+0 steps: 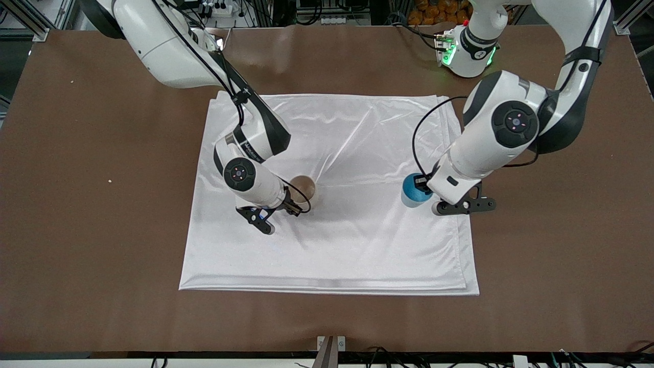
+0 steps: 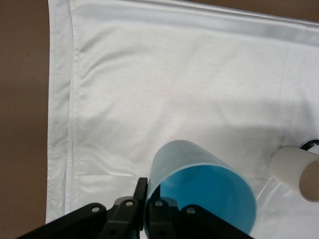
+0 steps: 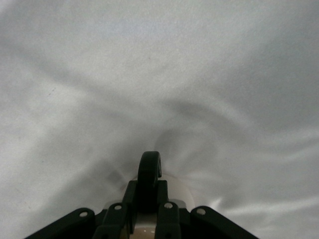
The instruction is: Place blue cup into white mug on cloth
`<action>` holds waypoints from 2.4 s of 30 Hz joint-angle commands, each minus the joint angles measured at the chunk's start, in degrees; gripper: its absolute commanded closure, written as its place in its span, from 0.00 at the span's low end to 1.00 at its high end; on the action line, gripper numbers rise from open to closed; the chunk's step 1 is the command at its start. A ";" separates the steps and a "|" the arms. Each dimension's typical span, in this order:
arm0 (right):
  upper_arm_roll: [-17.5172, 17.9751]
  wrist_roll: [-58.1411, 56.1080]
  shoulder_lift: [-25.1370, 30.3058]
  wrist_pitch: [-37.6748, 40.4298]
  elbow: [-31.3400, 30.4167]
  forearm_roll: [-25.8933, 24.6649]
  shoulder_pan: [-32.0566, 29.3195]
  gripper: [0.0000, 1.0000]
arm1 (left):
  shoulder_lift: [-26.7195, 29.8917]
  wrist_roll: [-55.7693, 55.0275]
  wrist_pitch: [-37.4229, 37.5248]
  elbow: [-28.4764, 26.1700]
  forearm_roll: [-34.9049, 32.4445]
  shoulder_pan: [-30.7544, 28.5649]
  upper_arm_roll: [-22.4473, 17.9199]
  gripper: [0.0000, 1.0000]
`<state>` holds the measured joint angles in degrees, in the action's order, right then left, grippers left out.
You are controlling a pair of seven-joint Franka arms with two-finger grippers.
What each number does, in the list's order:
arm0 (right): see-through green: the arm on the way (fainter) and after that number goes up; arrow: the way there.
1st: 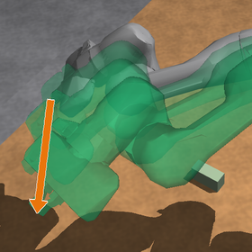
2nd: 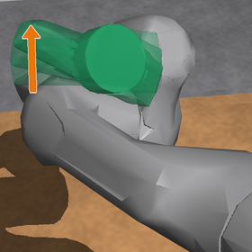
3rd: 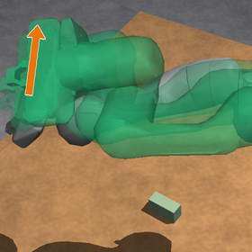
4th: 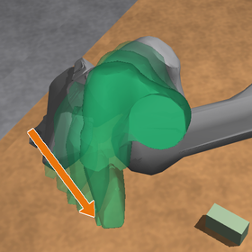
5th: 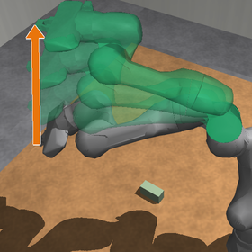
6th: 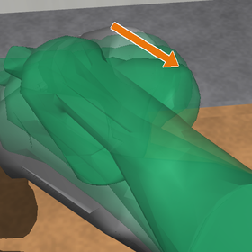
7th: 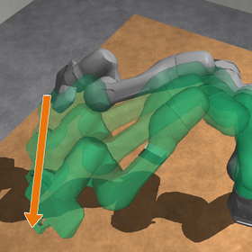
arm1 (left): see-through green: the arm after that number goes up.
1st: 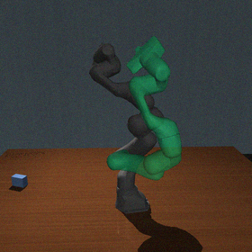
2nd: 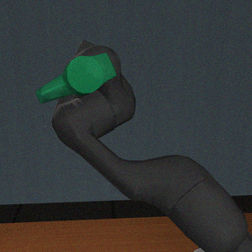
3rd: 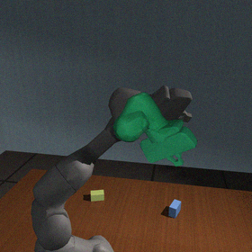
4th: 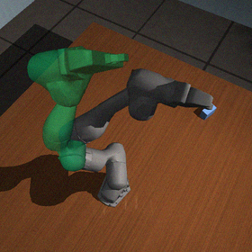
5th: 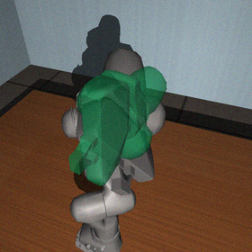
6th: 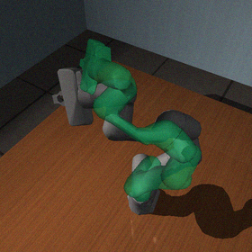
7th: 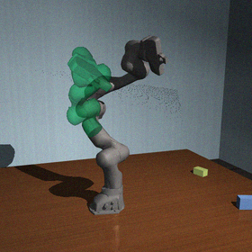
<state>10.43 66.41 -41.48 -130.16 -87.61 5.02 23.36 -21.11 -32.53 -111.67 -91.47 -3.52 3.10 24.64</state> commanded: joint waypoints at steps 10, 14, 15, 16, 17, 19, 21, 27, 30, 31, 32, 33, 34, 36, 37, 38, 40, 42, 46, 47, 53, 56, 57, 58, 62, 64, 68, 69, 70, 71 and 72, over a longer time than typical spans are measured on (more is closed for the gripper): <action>-0.41 3.29 -1.06 -1.15 0.78 0.60 -0.16 0.00 | -1.04 -10.80 0.49 2.00 -2.28 4.72 -0.03 1.00; -0.49 3.38 -0.71 -0.89 0.87 0.43 -0.42 0.00 | -2.00 -14.57 0.49 3.66 -2.37 7.18 -0.11 1.00; -0.58 3.29 -0.62 -0.80 0.87 0.25 -0.42 0.00 | -2.53 -15.54 0.41 4.19 -2.37 7.70 -0.11 1.00; -0.58 3.29 -0.62 -0.80 0.87 0.08 -0.51 0.00 | -3.06 -16.42 0.49 4.72 -2.37 8.23 -0.20 1.00; -0.58 3.29 -0.53 -0.71 0.87 -0.10 -0.51 0.00 | -3.41 -17.04 0.49 5.42 -2.37 8.67 -0.38 1.00; -1.02 3.20 -0.36 -0.45 0.87 -0.36 -0.51 0.00 | -3.85 -17.57 0.49 5.95 -2.37 9.11 -0.38 1.00; -1.63 2.94 -0.01 0.25 0.95 -0.98 -0.69 0.00 | -4.11 -17.74 0.32 6.04 -2.37 9.20 -0.38 1.00; -1.99 -4.16 0.43 2.88 0.87 -2.39 -3.50 0.00 | -4.73 -21.78 -1.70 6.04 -2.54 12.19 -0.55 1.00; -1.99 -10.14 0.70 5.52 0.87 -2.47 -5.08 0.00 | -5.61 -23.89 -3.19 6.13 -2.55 13.59 -0.64 1.00; -1.99 -11.55 0.96 6.14 0.87 -2.47 -5.60 0.00 | -6.04 -24.94 -3.63 6.22 -2.63 14.12 -0.64 1.00; -1.99 -12.87 1.05 6.58 0.87 -2.47 -6.13 0.00 | -6.40 -25.91 -4.16 6.22 -2.63 14.56 -0.73 1.00; -2.08 -14.27 1.14 7.02 0.87 -2.56 -6.66 0.00 | -6.75 -26.96 -4.86 6.22 -2.81 15.09 -0.73 1.00; -2.08 -15.77 1.23 7.55 0.78 -2.65 -7.19 0.00 | -7.01 -27.84 -5.57 6.22 -3.07 15.44 -0.73 1.00; -2.16 -19.37 1.75 8.43 0.25 -3.70 -8.24 0.00 | -7.80 -29.95 -6.88 6.22 -3.95 16.40 -0.73 1.00; -2.25 -21.30 1.84 8.95 0.16 -4.49 -8.77 0.00 | -8.24 -31.09 -7.33 6.22 -4.30 17.11 -0.73 1.00; -2.25 -22.97 2.02 9.65 0.08 -5.54 -9.38 0.00 | -8.68 -32.50 -7.85 6.39 -4.65 17.90 -0.73 1.00; -2.34 -26.14 2.19 10.89 -0.10 -7.65 -10.96 0.00 | -9.91 -35.05 -8.56 7.44 -5.70 19.30 -0.73 1.00; -2.34 -28.43 2.63 11.94 -0.10 -8.71 -12.20 0.00 | -11.32 -37.16 -8.65 8.50 -7.02 20.45 -0.73 1.00; -2.34 -33.35 3.59 13.09 -2.03 -8.89 -14.48 0.00 | -13.78 -40.24 -8.65 10.87 -8.70 22.12 -0.73 1.00; -2.34 -34.49 4.21 13.00 -2.73 -8.98 -15.01 0.00 | -14.22 -40.68 -8.74 11.23 -8.70 22.56 -0.73 1.00; -2.34 -38.55 7.81 12.21 -7.82 -8.98 -17.38 0.00 | -15.10 -42.53 -9.35 11.40 -8.78 27.47 -4.67 1.00; -2.34 -38.63 11.41 10.46 -12.56 -8.98 -17.48 0.00 | -15.80 -43.58 -9.70 11.67 -8.61 30.90 -8.01 1.00; -2.43 -38.72 12.99 9.41 -14.76 -9.07 -17.56 0.00 | -15.81 -43.76 -9.96 11.76 -8.61 31.78 -9.07 1.00; -2.43 -39.16 14.66 8.44 -16.95 -9.07 -17.56 0.00 | -15.89 -43.85 -10.23 11.76 -8.52 32.40 -9.77 1.00; -2.43 -41.97 20.20 6.50 -23.64 -9.07 -18.70 0.00 | -16.51 -43.85 -11.81 11.84 -8.35 32.93 -10.49 1.00; -2.34 -43.55 22.57 6.85 -25.67 -9.07 -19.49 0.00 | -16.77 -43.67 -13.12 11.93 -8.35 33.02 -10.49 1.00; -2.34 -46.10 27.41 6.85 -30.24 -9.07 -20.64 0.00 | -17.56 -43.76 -14.18 12.28 -8.35 33.20 -10.49 1.00; -2.34 -46.37 28.38 6.85 -31.20 -9.07 -20.81 0.00 | -17.65 -43.76 -14.27 12.20 -8.35 33.20 -10.49 1.00; -2.34 -46.54 29.34 6.85 -32.17 -9.07 -20.82 0.00 | -17.83 -43.67 -14.53 12.28 -8.35 33.20 -10.49 1.00; -2.34 -46.81 30.22 6.85 -33.14 -9.07 -20.90 0.00 | -18.00 -43.67 -14.80 12.28 -8.35 33.20 -10.49 1.00; -2.34 -47.24 30.93 6.76 -33.76 -9.07 -20.99 0.00 | -18.09 -43.67 -15.06 12.28 -8.35 33.20 -10.49 1.00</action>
<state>7.42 21.30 -18.03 -121.81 -113.24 -3.05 3.90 -37.68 -74.82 -125.72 -81.04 -10.46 35.58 14.67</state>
